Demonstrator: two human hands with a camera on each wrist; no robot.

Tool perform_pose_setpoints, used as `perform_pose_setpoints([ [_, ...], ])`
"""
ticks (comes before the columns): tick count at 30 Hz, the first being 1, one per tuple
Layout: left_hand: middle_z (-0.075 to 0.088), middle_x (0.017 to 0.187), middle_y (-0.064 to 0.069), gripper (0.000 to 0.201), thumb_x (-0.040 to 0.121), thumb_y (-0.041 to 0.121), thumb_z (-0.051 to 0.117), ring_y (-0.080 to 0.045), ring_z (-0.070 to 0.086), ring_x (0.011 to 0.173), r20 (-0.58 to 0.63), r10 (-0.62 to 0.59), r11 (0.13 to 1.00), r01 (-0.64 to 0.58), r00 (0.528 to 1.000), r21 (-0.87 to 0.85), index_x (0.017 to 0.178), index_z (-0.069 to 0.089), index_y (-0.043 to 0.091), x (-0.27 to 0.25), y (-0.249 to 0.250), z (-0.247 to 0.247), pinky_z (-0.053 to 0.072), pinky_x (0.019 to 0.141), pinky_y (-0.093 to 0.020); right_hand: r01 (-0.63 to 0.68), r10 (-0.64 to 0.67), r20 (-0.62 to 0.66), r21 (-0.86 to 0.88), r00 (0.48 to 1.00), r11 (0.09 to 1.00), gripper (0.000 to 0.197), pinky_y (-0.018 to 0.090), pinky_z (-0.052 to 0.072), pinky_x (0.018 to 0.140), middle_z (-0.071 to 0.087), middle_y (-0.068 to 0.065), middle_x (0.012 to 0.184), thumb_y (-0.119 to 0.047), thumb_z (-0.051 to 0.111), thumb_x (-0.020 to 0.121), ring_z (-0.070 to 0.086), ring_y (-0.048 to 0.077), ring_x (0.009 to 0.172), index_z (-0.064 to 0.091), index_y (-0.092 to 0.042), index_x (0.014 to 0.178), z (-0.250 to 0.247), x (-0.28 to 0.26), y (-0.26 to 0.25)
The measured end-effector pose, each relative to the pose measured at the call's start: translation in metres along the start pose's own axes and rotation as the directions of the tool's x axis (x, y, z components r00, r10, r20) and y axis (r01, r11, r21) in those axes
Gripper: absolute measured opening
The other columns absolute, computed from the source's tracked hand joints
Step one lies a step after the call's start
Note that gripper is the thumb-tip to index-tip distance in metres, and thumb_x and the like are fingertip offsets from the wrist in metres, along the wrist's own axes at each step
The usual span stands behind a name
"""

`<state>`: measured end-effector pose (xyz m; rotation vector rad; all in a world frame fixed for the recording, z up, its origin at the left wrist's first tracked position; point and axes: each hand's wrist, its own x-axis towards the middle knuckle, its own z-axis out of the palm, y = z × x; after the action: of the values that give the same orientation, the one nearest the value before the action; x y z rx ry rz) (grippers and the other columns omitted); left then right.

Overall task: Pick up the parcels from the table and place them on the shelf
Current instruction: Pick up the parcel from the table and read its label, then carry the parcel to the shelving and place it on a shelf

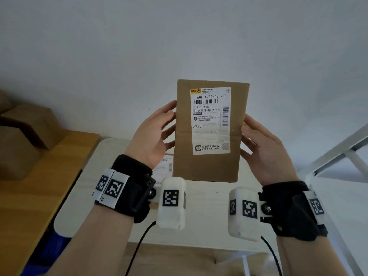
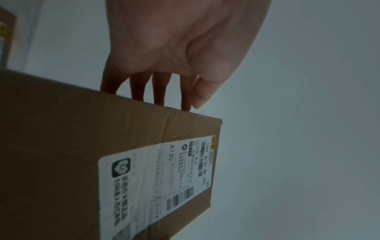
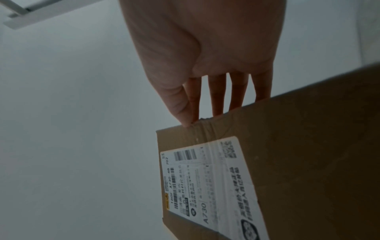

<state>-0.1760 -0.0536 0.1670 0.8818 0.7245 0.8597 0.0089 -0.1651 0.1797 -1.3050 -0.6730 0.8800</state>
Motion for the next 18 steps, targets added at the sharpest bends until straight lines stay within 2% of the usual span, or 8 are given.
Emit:
perform_pose_setpoints([
  [4,0.072,0.102,0.008,0.035,0.094,0.024,0.052,-0.018,0.062,0.109,0.043,-0.085,0.996,0.084,0.995,0.017,0.127,0.062,0.031,0.013,-0.025,-0.002,0.048,0.092,-0.041,-0.047,0.045,-0.066,-0.039,0.997,0.998,0.036,0.032,0.048,0.091,0.072,-0.004,0.119,-0.011,0.053,0.094,0.066,0.008,0.1,0.065,-0.022,0.126,-0.013,-0.001,0.015],
  [7,0.072,0.095,0.01,0.034,0.094,0.022,0.051,-0.015,0.063,0.099,0.081,-0.143,0.99,0.142,0.986,0.023,0.125,0.063,0.031,0.019,-0.044,0.003,0.052,0.077,-0.033,-0.08,0.074,-0.12,-0.048,0.99,0.996,0.036,0.03,0.049,0.09,0.072,-0.005,0.115,-0.011,0.054,0.094,0.066,0.007,0.096,0.065,-0.022,0.126,-0.026,-0.005,0.027],
  [9,0.071,0.086,0.013,0.035,0.094,0.023,0.051,-0.013,0.062,0.091,0.094,-0.178,0.984,0.176,0.979,0.03,0.126,0.062,0.031,0.02,-0.055,0.008,0.049,0.068,-0.03,-0.099,0.089,-0.15,-0.058,0.985,0.993,0.036,0.032,0.049,0.092,0.071,-0.003,0.118,-0.011,0.054,0.094,0.065,0.008,0.1,0.064,-0.021,0.127,-0.036,-0.01,0.033],
  [15,0.07,0.095,0.004,0.038,0.091,0.02,0.053,-0.019,0.062,0.095,0.154,-0.237,0.97,0.244,0.959,-0.025,0.128,0.062,0.028,0.011,-0.074,0.026,0.05,0.074,-0.037,-0.1,0.09,-0.213,-0.037,0.973,0.994,0.038,0.03,0.048,0.087,0.072,-0.006,0.115,-0.008,0.053,0.093,0.065,0.009,0.103,0.064,-0.021,0.127,-0.066,-0.034,0.036],
  [18,0.071,0.091,0.006,0.036,0.092,0.02,0.052,-0.018,0.063,0.093,0.183,-0.233,0.971,0.24,0.955,-0.016,0.125,0.063,0.029,-0.002,-0.077,0.043,0.051,0.07,-0.036,-0.068,0.057,-0.231,-0.04,0.971,0.997,0.041,0.027,0.048,0.084,0.07,-0.003,0.124,-0.006,0.054,0.093,0.064,0.009,0.105,0.061,-0.019,0.131,-0.082,-0.052,0.03],
])
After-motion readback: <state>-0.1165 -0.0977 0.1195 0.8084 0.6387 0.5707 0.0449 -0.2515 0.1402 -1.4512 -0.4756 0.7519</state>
